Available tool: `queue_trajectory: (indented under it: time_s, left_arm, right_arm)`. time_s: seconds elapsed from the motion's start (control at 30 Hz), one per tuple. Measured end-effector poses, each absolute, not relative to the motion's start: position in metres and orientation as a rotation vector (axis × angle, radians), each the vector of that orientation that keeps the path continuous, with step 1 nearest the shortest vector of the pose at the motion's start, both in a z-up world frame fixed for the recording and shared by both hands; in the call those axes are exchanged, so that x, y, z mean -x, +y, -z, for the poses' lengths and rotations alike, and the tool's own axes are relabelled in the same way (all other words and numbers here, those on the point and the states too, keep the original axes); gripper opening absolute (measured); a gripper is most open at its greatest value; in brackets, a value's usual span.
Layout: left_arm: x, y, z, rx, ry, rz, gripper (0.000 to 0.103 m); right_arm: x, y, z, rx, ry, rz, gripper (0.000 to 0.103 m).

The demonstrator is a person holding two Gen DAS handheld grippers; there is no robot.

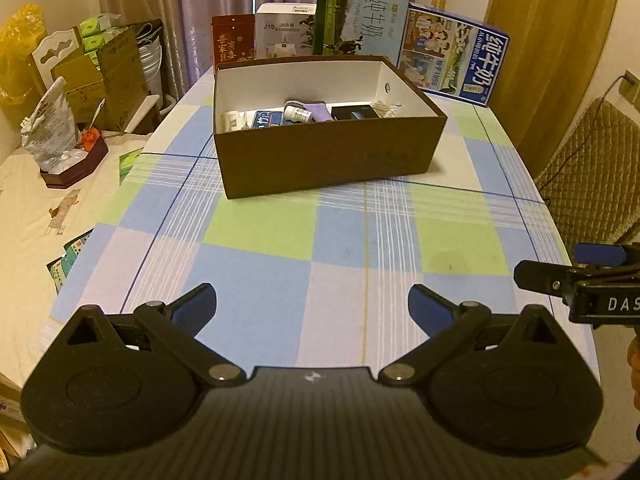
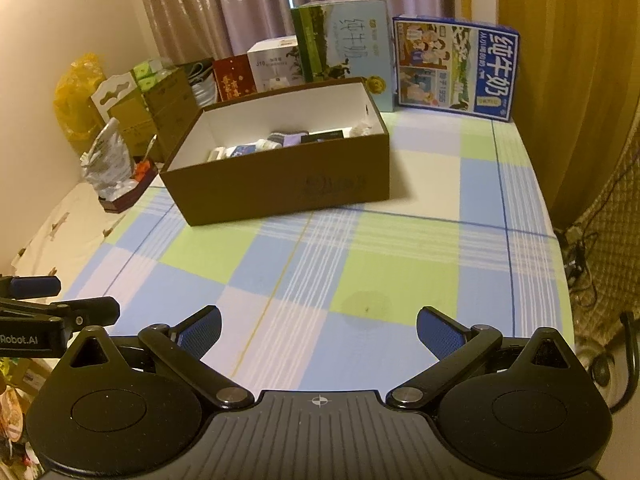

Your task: Organize objects

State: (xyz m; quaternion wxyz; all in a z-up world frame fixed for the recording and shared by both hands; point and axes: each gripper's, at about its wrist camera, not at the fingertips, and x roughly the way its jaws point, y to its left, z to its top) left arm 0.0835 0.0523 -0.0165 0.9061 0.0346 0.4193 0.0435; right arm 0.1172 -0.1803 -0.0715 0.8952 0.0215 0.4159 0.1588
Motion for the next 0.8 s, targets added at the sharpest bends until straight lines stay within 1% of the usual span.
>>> queue_trajectory:
  time_s: [0.33, 0.8]
  left_arm:
    - [-0.056, 0.060, 0.013, -0.084, 0.858, -0.053, 0.101]
    - [-0.048, 0.061, 0.012, -0.085, 0.851, -0.040, 0.101]
  right_arm:
    - [-0.089, -0.173, 0.068, -0.043, 0.858, -0.294, 0.101]
    - [-0.075, -0.172, 0.068, -0.030, 0.857, -0.290, 0.101]
